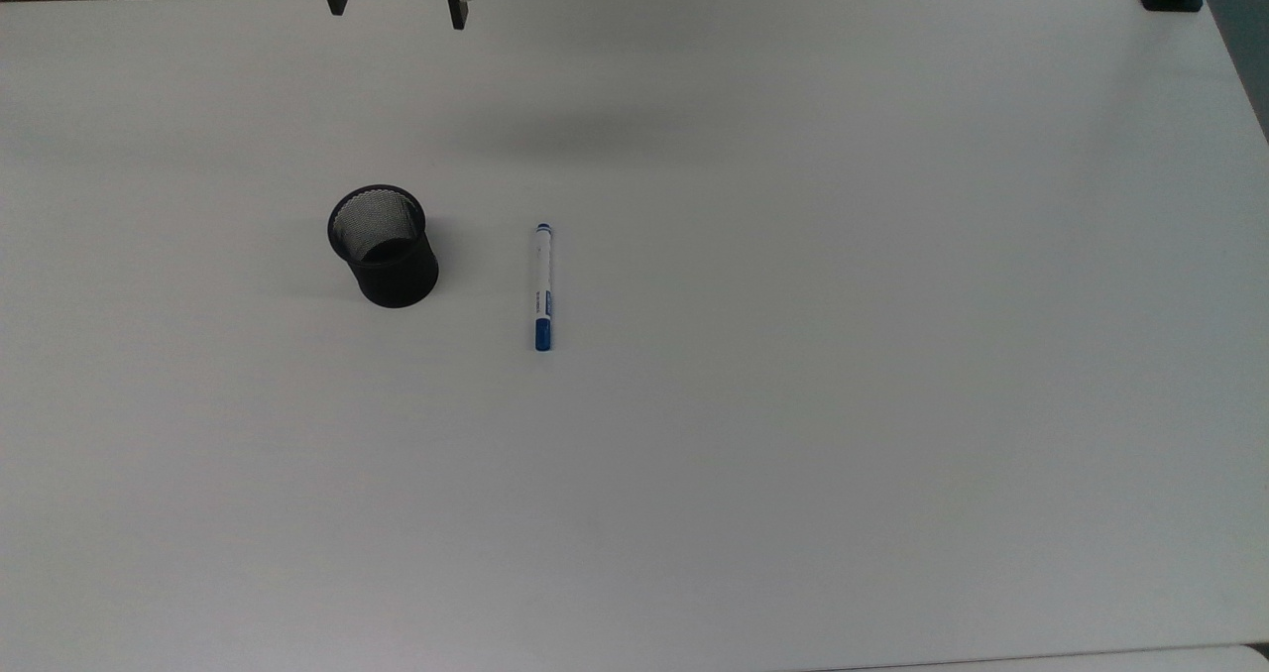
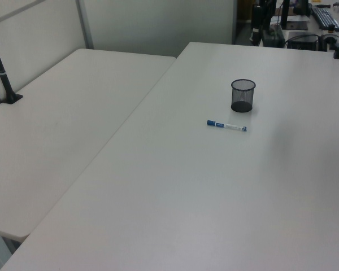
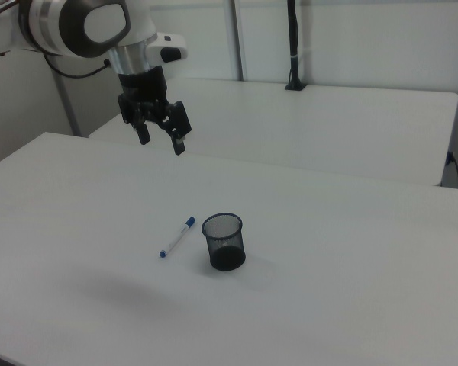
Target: Insert the marker
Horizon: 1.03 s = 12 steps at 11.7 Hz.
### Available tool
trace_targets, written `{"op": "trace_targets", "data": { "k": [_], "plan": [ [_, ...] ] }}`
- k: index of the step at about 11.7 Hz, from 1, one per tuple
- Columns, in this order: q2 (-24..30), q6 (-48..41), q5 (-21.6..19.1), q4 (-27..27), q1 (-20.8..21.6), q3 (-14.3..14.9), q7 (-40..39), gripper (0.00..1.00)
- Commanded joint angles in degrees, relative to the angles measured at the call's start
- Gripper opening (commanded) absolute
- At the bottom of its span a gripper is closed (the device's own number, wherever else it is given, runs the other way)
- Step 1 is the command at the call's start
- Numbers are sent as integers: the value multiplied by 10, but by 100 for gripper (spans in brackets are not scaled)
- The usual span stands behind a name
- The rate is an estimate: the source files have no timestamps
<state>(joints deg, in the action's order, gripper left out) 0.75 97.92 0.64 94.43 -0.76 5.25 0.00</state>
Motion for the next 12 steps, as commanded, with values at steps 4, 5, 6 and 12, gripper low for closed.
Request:
{"op": "trace_targets", "data": {
  "k": [4, 5, 6, 12],
  "plan": [
    [-4, -11, 7, -9, -5, -9, 7, 100],
    [-4, -11, 7, -10, -4, -9, 7, 100],
    [-4, -11, 7, -10, -4, -9, 7, 100],
    [-13, -7, 8, 1, 13, -9, -17, 100]
  ]
}}
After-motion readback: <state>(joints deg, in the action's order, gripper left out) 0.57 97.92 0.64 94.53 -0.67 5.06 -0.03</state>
